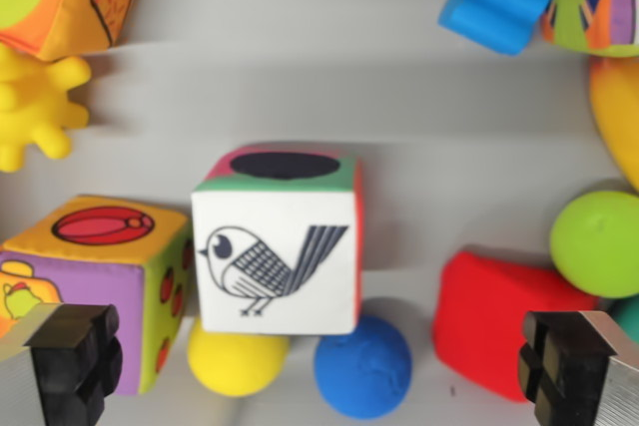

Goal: Pick an object from the bin

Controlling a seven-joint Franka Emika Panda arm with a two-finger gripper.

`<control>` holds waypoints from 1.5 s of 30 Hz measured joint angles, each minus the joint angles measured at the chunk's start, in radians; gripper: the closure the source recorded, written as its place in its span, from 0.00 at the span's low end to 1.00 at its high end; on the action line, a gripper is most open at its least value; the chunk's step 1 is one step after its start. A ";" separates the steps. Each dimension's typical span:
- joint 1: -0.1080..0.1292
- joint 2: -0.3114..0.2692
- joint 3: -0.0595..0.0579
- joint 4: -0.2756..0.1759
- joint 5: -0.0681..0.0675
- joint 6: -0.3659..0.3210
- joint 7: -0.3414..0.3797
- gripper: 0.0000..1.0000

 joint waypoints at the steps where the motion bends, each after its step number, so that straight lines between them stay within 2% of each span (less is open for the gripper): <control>1: 0.003 0.000 0.003 -0.010 0.000 0.009 0.005 0.00; 10: 0.029 0.000 0.025 -0.085 -0.004 0.088 0.052 0.00; 13: 0.033 0.011 0.028 -0.094 -0.007 0.113 0.058 0.00; 29: 0.032 0.187 0.022 -0.104 -0.043 0.292 0.084 0.00; 41: 0.037 0.283 0.011 -0.098 -0.068 0.383 0.102 0.00; 45: 0.041 0.303 0.007 -0.095 -0.072 0.402 0.106 0.00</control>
